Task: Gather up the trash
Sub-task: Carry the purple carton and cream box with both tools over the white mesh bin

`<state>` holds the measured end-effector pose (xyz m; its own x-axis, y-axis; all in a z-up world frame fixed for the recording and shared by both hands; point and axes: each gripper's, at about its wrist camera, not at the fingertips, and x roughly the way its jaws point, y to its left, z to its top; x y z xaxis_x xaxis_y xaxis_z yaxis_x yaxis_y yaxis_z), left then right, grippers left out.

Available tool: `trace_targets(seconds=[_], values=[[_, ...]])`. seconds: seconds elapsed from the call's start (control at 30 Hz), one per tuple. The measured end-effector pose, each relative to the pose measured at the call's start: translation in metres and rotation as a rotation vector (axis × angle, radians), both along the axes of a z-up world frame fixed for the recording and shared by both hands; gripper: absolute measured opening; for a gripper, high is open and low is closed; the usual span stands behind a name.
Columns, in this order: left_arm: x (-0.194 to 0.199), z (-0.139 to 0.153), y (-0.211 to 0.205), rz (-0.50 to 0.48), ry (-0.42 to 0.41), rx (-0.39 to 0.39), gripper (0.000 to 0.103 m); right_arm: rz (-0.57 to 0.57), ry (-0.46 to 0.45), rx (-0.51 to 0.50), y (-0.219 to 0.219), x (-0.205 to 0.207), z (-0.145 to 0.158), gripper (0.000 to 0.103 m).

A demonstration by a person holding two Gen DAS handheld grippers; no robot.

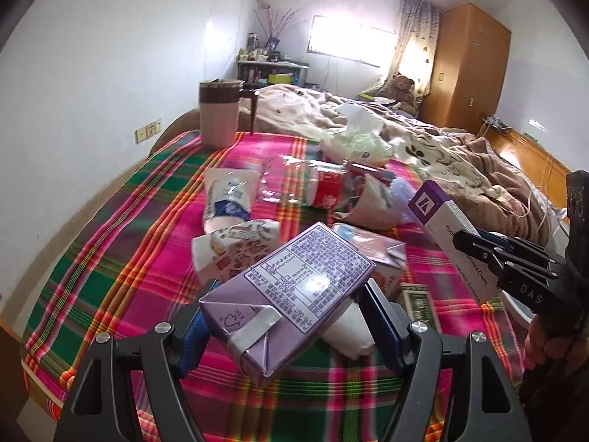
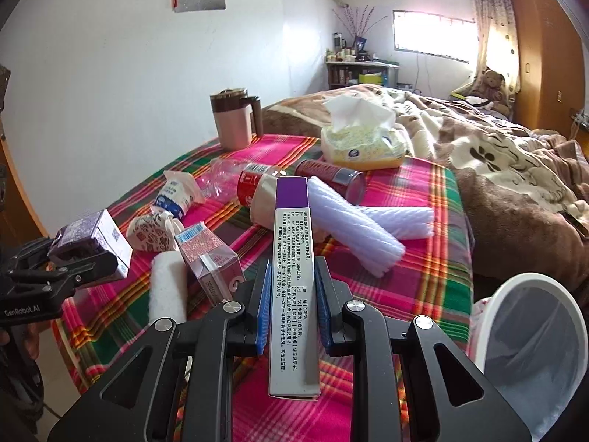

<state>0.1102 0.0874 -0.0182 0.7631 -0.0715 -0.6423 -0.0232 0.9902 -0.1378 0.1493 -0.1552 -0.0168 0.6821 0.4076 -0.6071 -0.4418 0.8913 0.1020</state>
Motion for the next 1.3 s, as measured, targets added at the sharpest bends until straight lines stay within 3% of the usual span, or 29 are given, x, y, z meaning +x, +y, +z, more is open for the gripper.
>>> trace_targets(seconds=[0.3,0.67,1.0,1.3], values=[[0.001,0.024,-0.049,-0.098,-0.052,0.003,0.075,-0.094,-0.036,0.028,-0.043,-0.022,0.015,0.022],[0.020,0.037,-0.128,-0.245,-0.077,-0.005,0.075,-0.300,-0.053,0.018,-0.111,-0.041,0.022,0.022],[0.043,0.032,-0.213,-0.399,-0.062,-0.039,0.075,-0.490,-0.018,-0.013,-0.164,-0.042,0.009,0.022],[0.052,0.030,-0.278,-0.489,-0.056,-0.023,0.075,-0.557,0.033,-0.011,-0.198,-0.039,-0.007,0.022]])
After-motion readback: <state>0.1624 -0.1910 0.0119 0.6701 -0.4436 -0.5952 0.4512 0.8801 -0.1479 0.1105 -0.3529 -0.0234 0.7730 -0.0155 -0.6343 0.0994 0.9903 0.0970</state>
